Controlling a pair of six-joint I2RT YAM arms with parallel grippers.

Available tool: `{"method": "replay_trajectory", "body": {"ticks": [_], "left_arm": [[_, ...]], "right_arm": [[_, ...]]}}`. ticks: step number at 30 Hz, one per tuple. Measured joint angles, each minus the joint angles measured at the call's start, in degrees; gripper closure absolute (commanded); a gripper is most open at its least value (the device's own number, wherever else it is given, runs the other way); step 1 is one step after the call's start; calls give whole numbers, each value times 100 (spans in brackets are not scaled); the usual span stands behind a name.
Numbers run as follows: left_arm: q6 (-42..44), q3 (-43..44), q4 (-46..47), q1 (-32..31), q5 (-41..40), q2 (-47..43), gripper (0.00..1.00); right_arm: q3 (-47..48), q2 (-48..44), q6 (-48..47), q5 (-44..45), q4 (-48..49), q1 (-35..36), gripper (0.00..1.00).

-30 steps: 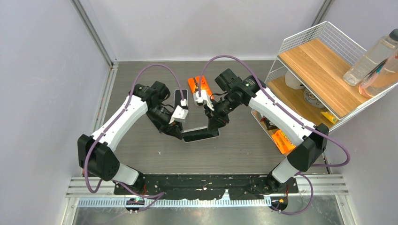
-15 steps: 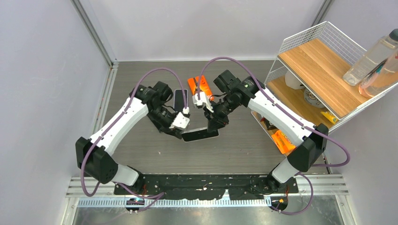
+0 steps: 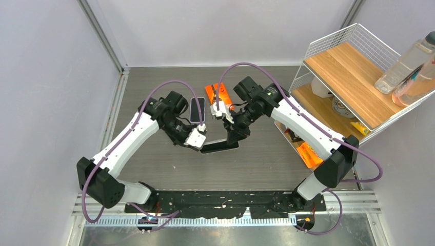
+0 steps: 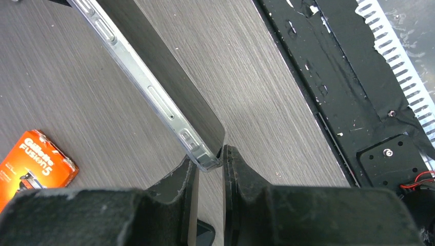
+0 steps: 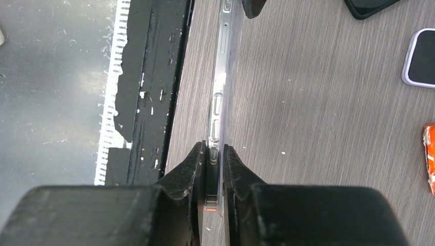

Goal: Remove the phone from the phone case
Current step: Remove the phone case from the phone.

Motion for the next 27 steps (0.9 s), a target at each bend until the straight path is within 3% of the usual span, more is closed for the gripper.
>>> {"method": "replay_trajectory", "body": {"ticks": [6,11,14,21,27], "left_arm": [[-2,44,-90,-33,-37,0,100],[-726,15,83,-31,-48,-52,99],[-1290,-120,374,-28,-48,-219,85],[-2273,-179,1001,229,243,-369,39],[-2848,-179,1567,584,772,-372,29]], "right_arm": [[11,11,-83,13,-24,28,95],[-15,-13,98,87,72,33,95],[-44,-98,234,151,138,44,95],[-63,-289,533,374,372,70,95],[-66,-297,713,446,562,118,95]]}}
